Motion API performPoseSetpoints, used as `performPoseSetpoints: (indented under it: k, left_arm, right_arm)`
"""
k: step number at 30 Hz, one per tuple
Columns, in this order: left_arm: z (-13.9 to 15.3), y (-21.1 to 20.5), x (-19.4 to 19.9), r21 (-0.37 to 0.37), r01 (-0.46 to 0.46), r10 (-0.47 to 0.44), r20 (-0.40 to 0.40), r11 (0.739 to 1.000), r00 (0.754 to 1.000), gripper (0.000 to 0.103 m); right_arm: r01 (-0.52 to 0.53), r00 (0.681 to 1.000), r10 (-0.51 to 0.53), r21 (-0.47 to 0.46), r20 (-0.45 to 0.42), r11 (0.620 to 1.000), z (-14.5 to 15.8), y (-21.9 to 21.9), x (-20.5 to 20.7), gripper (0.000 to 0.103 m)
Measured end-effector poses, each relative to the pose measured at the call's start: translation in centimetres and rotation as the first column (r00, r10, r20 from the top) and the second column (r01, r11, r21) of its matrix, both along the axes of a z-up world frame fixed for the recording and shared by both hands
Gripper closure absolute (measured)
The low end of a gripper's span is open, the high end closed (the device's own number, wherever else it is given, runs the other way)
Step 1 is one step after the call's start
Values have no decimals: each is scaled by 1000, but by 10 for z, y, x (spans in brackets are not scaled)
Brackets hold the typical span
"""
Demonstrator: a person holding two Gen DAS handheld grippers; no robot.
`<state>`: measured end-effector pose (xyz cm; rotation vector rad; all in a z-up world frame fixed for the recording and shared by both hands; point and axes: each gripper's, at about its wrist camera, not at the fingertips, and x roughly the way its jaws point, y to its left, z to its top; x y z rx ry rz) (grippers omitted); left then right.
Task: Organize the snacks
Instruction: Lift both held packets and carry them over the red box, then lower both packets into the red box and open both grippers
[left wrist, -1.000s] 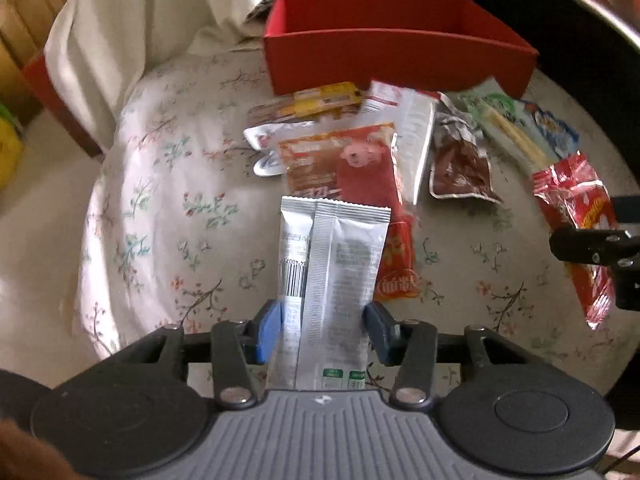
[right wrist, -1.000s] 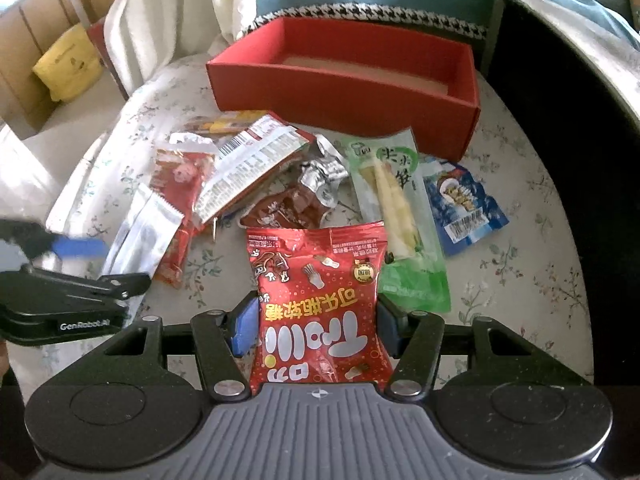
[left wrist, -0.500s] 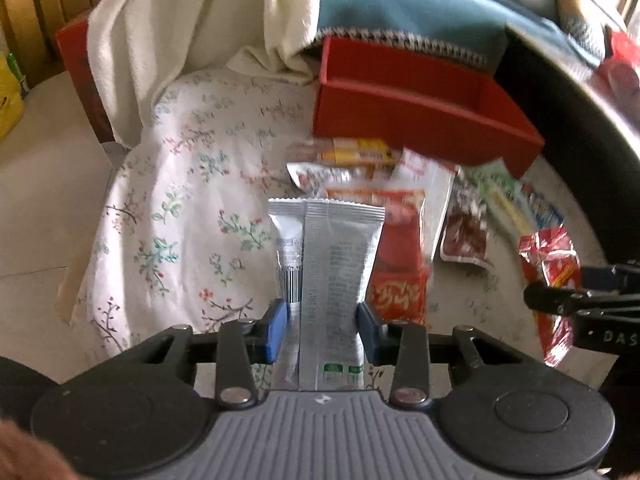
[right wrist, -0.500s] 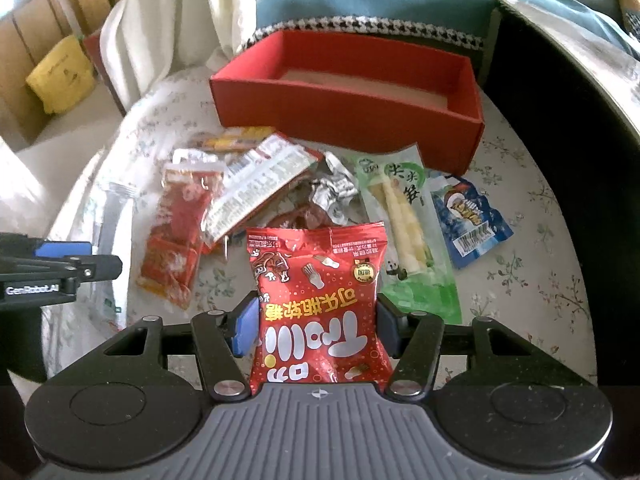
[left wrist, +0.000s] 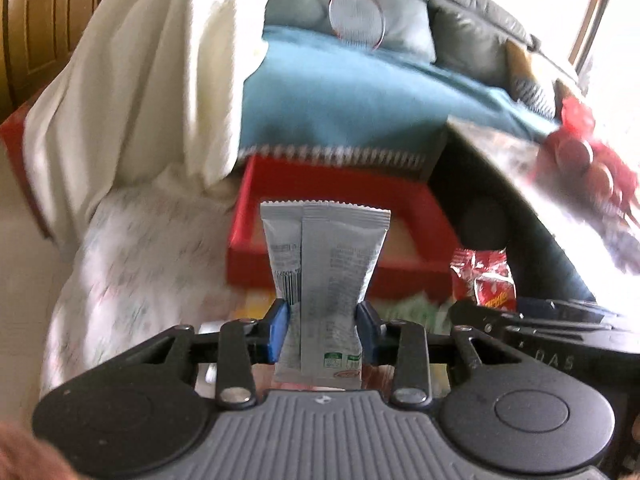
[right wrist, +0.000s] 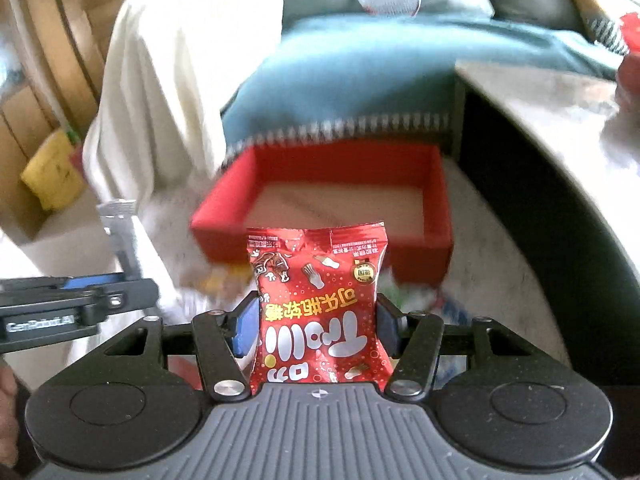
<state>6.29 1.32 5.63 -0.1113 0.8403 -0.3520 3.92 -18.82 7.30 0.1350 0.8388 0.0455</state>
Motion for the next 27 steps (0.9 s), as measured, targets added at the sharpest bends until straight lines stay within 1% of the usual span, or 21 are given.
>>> performPoseSetpoints:
  k: [3, 6, 9, 11, 15, 19, 21, 24, 27]
  left_arm:
    - [-1, -7, 24, -9, -18, 18, 16, 1000, 1000, 72]
    - [-10, -10, 45, -11, -37, 37, -5, 999, 999, 72]
    - [-13, -13, 59, 1, -48, 48, -11, 999, 999, 72]
    - [-12, -16, 64, 1, -51, 51, -8, 999, 999, 72]
    - [-9, -26, 80, 4, -46, 46, 8, 999, 999, 72]
    - [-8, -36, 98, 12, -47, 47, 30, 999, 998, 72]
    - [-9, -39, 108, 22, -49, 49, 36, 999, 998, 72]
    - [-16, -45, 123, 55, -49, 47, 35, 997, 998, 72]
    - [-27, -51, 136, 76, -48, 47, 7, 996, 999, 73]
  right_arm:
    - [38, 999, -38, -14, 6, 999, 1, -7, 21, 38]
    - [65, 998, -65, -11, 9, 998, 0, -12, 38, 38]
    - [79, 997, -78, -35, 17, 996, -2, -11, 52, 38]
    - [87, 996, -86, -34, 12, 996, -4, -14, 60, 38]
    - [100, 995, -100, -44, 9, 994, -6, -16, 80, 38]
    - [123, 992, -122, -37, 25, 992, -6, -20, 105, 38]
    - [131, 991, -130, -33, 29, 991, -7, -22, 116, 38]
    - [137, 991, -137, -37, 13, 990, -14, -24, 130, 38]
    - [127, 992, -128, -56, -16, 990, -25, -22, 143, 38]
